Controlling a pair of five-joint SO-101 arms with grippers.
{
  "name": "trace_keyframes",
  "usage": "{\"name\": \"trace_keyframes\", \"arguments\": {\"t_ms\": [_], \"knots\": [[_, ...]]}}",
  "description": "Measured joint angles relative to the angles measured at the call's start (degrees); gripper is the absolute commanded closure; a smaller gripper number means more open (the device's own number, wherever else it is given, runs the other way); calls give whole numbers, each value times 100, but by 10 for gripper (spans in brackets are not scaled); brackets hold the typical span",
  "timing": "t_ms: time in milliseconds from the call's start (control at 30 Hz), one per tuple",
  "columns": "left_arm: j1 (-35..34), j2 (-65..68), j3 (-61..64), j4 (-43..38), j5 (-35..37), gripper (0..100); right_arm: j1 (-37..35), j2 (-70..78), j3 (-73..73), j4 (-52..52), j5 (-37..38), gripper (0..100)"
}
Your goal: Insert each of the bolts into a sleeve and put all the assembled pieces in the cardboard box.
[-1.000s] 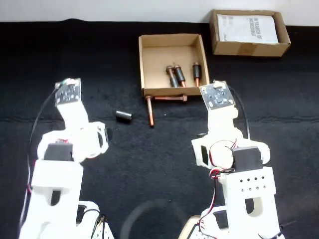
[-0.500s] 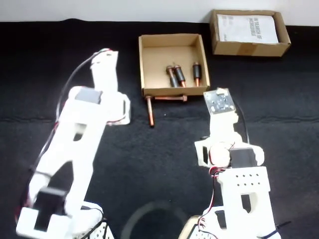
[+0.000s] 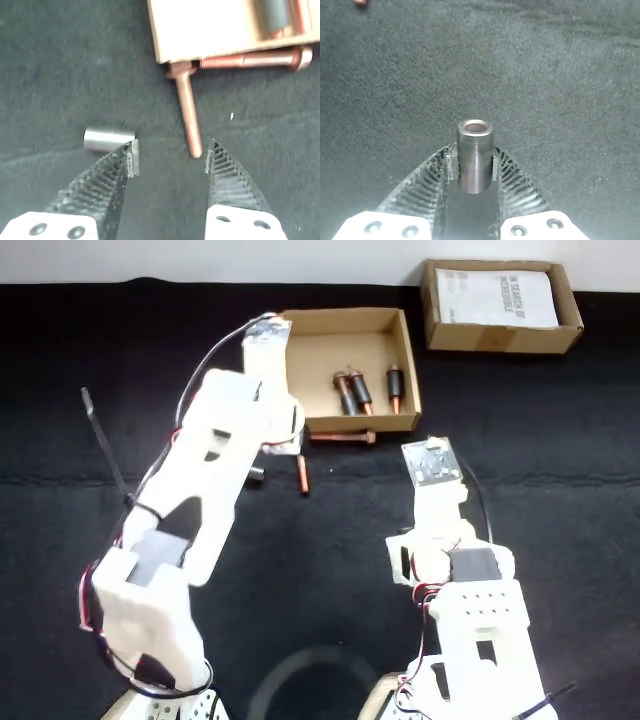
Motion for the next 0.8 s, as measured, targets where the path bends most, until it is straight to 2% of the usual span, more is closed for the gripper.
{"name": "trace_keyframes", "arguments": {"t_ms": [800], "knots": [[0, 3349, -3824, 835, 0, 776, 0, -18, 53, -35, -70, 991]]}}
